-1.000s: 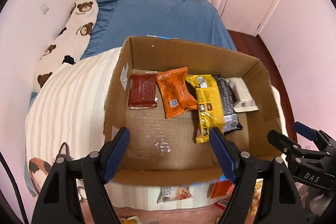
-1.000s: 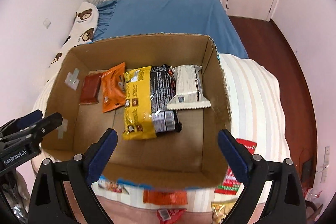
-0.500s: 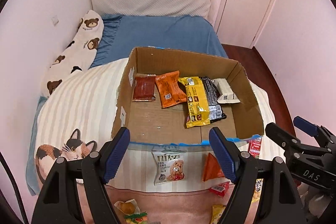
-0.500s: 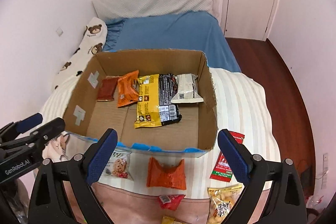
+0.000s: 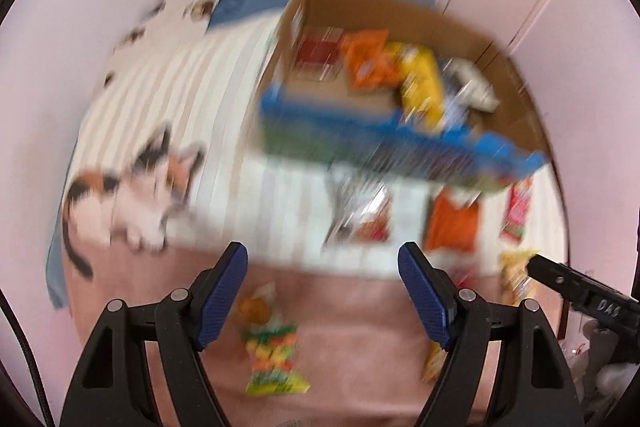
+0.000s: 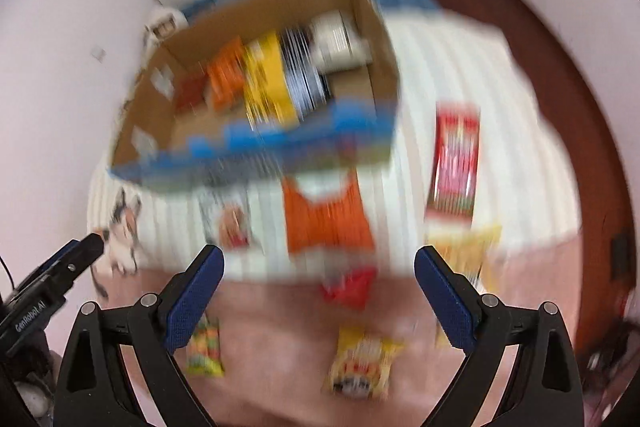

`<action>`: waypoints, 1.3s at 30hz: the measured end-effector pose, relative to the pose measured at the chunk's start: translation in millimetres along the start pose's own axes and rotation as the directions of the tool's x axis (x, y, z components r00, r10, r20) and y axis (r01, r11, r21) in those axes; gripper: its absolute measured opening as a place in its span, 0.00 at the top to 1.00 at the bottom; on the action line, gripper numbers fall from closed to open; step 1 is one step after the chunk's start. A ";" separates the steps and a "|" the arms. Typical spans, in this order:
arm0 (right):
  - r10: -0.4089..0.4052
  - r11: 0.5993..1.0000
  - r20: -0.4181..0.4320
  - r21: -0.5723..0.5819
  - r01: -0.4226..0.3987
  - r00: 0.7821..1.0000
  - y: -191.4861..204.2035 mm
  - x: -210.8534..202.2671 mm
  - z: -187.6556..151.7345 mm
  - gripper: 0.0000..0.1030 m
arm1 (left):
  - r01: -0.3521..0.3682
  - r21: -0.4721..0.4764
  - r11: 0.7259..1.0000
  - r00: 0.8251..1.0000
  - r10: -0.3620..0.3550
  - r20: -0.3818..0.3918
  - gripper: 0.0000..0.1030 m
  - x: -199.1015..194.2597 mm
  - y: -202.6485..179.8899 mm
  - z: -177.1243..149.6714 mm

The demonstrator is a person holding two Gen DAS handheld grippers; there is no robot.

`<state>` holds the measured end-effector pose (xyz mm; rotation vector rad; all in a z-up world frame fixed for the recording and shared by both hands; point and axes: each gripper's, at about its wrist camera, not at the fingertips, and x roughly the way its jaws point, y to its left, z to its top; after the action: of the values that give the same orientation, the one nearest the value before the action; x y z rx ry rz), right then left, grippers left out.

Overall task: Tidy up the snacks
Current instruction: 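Move both tools back to the remaining snacks on the bed, then grasp the fruit candy bag with left tool while right grasps yellow GUOBA chips bag, then carry both bags into the box and open both tools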

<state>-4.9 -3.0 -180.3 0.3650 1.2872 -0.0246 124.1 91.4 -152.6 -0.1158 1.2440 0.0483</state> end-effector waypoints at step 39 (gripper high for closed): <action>-0.111 0.993 -0.326 -0.064 0.096 0.939 -36.1 106.7 -142.7 0.47 | -0.006 -0.069 0.998 0.920 -0.021 -0.390 0.53 124.8 7.6 -115.5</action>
<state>-115.2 22.4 -322.6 0.2662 1.6354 -0.0225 54.6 82.4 -307.7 -0.1974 1.6432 0.0635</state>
